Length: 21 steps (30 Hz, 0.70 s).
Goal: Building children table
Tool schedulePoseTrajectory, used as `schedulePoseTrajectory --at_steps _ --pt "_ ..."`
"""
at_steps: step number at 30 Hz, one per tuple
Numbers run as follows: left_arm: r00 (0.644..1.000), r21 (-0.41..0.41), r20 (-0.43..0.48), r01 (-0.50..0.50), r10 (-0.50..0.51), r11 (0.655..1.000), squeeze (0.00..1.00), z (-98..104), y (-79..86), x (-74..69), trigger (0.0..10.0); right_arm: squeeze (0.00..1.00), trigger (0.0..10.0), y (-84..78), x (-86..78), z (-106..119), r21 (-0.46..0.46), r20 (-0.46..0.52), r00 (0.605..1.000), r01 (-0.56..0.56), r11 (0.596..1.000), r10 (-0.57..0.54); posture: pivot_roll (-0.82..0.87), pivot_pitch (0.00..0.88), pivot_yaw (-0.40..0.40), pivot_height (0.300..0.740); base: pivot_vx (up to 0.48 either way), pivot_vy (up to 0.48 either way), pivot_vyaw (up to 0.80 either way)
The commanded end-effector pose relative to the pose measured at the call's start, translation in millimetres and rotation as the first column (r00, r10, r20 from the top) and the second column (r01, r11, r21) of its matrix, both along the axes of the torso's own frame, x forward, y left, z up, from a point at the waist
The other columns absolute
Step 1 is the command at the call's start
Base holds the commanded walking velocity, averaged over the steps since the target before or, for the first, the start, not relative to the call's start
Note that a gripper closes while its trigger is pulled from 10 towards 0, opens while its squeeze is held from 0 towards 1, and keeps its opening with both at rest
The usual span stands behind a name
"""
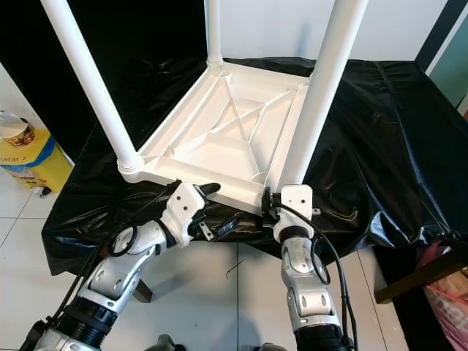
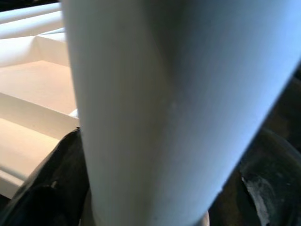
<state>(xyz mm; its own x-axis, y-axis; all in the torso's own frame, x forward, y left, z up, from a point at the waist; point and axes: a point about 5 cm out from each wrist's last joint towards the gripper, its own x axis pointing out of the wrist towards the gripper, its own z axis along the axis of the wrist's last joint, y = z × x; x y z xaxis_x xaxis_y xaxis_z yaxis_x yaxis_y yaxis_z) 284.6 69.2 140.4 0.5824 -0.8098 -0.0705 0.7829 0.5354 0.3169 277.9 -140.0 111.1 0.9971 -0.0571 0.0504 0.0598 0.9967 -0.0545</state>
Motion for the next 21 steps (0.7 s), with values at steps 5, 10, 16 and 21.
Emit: schedulePoseTrajectory --at_steps 5,10,16,21 --pt "1.0 0.013 0.009 -0.023 0.023 1.0 0.0 -2.2 2.7 2.2 10.0 0.0 10.0 -8.2 -5.7 0.9 0.013 0.011 0.989 -0.145 0.989 0.145 -0.05 0.046 -0.002 0.74 0.0 0.0 0.0" --pt "1.0 0.014 0.006 -0.011 0.011 1.0 0.0 -4.6 1.1 0.1 10.0 0.0 10.0 -11.5 -5.5 3.9 0.002 0.017 0.964 -0.264 0.964 0.264 -0.05 0.043 0.006 0.74 0.0 0.0 0.0" --pt "1.0 0.006 0.0 0.017 -0.017 1.0 0.0 -6.3 -2.8 -4.8 10.0 0.0 10.0 -16.8 -0.7 9.1 -0.061 -0.003 0.888 -0.459 0.886 0.459 -0.04 0.039 0.003 0.74 0.0 0.0 0.0" --pt "1.0 -0.003 -0.003 0.022 -0.022 1.0 0.0 -6.3 -4.7 -6.7 10.0 0.0 10.0 -16.8 6.0 13.5 -0.107 -0.036 0.808 -0.588 0.801 0.588 -0.03 0.037 -0.004 0.74 0.0 0.0 0.0"
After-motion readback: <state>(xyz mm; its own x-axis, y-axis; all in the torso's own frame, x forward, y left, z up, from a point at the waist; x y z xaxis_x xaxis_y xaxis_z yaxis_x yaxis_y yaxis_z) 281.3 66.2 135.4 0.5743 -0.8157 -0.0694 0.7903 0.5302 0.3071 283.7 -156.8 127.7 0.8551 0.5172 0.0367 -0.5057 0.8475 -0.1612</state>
